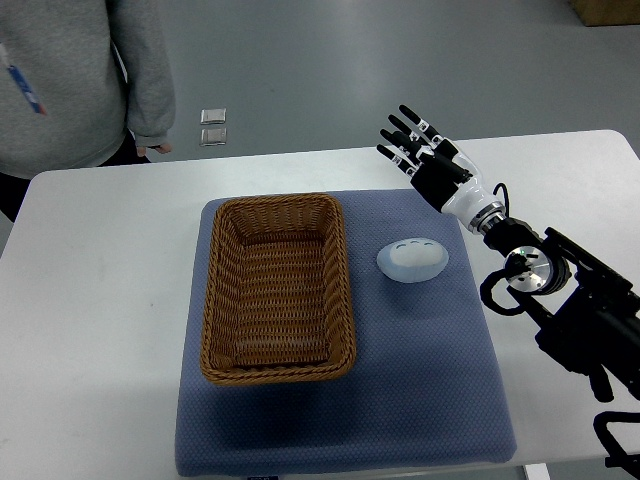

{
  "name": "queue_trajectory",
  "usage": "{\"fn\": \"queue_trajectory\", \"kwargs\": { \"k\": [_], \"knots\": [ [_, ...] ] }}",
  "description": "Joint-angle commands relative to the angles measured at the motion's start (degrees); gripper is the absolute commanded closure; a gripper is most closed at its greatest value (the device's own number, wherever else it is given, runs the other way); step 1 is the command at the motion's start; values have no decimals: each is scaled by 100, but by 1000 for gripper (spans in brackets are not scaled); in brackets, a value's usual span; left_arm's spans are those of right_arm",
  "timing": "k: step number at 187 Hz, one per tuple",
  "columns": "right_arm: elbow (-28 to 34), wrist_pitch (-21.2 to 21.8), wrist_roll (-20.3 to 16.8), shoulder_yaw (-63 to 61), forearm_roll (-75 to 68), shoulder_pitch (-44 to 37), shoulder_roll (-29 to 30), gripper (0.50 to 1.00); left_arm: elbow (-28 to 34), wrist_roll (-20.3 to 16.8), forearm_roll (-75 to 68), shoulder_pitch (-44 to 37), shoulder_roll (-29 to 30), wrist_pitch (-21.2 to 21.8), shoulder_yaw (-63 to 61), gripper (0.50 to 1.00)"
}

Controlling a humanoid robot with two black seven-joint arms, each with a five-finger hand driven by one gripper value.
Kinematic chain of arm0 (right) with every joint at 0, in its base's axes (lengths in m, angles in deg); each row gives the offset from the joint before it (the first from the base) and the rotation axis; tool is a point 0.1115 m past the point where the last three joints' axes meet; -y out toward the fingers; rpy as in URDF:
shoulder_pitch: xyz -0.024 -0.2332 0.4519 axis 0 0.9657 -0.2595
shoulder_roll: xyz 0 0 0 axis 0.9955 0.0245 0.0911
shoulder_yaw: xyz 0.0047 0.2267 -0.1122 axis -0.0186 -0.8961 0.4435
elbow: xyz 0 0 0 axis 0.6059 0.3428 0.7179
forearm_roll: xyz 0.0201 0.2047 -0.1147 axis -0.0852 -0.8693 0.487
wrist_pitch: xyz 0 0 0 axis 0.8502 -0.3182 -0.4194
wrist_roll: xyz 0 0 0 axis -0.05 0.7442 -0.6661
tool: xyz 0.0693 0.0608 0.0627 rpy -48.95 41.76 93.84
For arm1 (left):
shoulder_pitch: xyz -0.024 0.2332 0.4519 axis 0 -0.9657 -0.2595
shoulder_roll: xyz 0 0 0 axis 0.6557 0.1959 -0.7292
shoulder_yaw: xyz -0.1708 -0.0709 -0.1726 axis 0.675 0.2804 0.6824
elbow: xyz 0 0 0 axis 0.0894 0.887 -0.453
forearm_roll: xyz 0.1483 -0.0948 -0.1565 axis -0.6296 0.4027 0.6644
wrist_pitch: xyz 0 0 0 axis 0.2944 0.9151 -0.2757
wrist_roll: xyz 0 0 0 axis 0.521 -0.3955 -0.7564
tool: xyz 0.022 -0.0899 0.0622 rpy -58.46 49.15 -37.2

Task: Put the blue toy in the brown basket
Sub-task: 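Move the right hand down over the pale blue egg-shaped toy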

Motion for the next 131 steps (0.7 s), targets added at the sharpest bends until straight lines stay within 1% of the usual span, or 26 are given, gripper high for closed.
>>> {"fn": "queue_trajectory", "kwargs": {
  "k": [1, 45, 47, 64, 75, 87, 102, 104, 106, 116, 118, 131],
  "knots": [
    [0, 6, 0, -2, 1, 9, -47, 591, -8, -8, 1, 0, 0, -3, 5, 500],
    [0, 15, -9, 50, 36, -27, -118, 591, -8, -17, 1, 0, 0, -3, -3, 500],
    [26, 6, -17, 155, 167, -70, -249, 591, -8, -17, 1, 0, 0, -3, -3, 500],
    [220, -117, -26, 402, 475, -281, -434, 591, -8, -17, 1, 0, 0, -3, -3, 500],
    [334, -187, -123, 604, 757, -431, -654, 591, -17, -17, 1, 0, 0, -3, -3, 500],
    [536, -240, -325, 1051, 1274, -826, -1128, 591, -52, -34, 1, 0, 0, -3, -12, 500],
    [800, -196, -413, 1905, 1662, -1380, -1691, 591, -78, -34, -8, 0, 0, -3, -21, 500],
    [878, -170, -430, 2193, 1714, -1572, -1866, 591, -78, -34, -8, 0, 0, -3, -21, 500],
    [879, -170, -431, 2195, 1715, -1573, -1867, 591, -78, -34, -8, 0, 0, -3, -21, 500],
    [1116, -117, -448, 2933, 1776, -2110, -2288, 591, -78, -34, -8, 0, 0, -3, -21, 500],
    [1238, -100, -474, 3248, 1794, -2328, -2455, 591, -78, -34, -8, 0, 0, -3, -21, 500],
    [1590, 32, -668, 4180, 1943, -3066, -2859, 591, -70, -34, -8, 0, 0, -3, -12, 500]
  ]
}}
